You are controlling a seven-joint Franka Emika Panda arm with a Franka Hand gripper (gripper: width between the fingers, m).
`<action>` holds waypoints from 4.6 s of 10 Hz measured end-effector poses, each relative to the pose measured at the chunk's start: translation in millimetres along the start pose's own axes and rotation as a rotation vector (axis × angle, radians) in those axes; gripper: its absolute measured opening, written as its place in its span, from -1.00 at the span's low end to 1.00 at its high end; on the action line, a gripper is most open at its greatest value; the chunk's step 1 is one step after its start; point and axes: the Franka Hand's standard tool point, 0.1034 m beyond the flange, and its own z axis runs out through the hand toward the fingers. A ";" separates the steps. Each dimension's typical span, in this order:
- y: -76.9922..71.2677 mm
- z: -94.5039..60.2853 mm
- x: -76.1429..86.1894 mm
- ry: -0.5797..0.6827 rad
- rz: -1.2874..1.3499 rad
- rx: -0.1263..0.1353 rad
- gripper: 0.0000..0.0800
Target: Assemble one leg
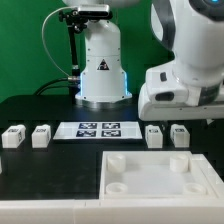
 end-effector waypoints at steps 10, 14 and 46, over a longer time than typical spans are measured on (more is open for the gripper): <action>-4.7 42.2 -6.4 -0.188 0.036 -0.026 0.62; -4.6 42.4 -6.4 -0.188 0.036 -0.026 -0.05; 34.1 -219.2 110.0 1.207 -0.211 0.010 -0.27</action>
Offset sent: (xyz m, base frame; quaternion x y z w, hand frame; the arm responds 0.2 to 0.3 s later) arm -0.0160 0.0133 -0.0055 0.0387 -0.0608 0.0606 0.9956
